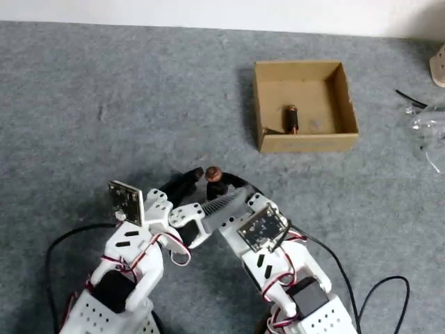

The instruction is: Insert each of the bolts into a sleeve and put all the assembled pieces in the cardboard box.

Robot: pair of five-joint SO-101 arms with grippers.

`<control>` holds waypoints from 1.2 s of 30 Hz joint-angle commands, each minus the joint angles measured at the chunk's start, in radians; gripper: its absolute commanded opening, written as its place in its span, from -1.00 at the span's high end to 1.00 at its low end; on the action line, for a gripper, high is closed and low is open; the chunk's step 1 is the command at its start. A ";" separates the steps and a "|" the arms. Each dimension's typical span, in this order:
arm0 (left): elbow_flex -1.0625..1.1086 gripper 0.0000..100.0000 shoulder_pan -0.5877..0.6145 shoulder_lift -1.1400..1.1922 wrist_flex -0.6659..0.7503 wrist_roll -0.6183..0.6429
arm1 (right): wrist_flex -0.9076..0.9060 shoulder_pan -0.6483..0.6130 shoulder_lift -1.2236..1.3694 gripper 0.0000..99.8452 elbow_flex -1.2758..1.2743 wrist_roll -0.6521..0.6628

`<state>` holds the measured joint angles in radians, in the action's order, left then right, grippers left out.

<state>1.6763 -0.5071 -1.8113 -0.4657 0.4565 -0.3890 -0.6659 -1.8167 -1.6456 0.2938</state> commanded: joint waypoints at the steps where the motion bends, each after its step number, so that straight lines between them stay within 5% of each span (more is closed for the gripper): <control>1: -0.013 0.11 -0.015 -0.005 -0.005 -0.009 | 0.047 0.010 -0.024 0.99 0.024 -0.005; 5: -0.153 0.20 0.093 -0.005 -0.005 0.011 | 0.045 0.010 -0.024 0.99 0.022 -0.005; 13: -0.170 0.44 0.510 -0.005 -0.006 0.256 | 0.104 0.056 -0.024 0.99 -0.027 -0.005; 18: -0.105 0.79 0.558 -0.005 -0.005 0.250 | 0.189 0.114 -0.022 0.99 -0.070 -0.005; 20: -0.099 0.99 0.544 -0.005 0.006 0.172 | 0.220 0.134 -0.022 0.99 -0.085 -0.006; 25: -0.073 0.99 0.489 -0.004 0.018 -0.216 | 0.275 0.174 -0.022 0.99 -0.137 -0.008; 33: -0.010 0.99 0.486 0.002 -0.034 -0.502 | 0.271 0.248 -0.021 0.99 -0.142 -0.011; 36: -0.015 0.99 0.481 0.002 -0.072 -0.505 | 0.269 0.282 -0.021 0.99 -0.142 -0.011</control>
<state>1.6686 -0.0008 -1.8052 -0.5148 -0.0284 -0.1542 -0.4235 -1.8167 -1.6686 0.2938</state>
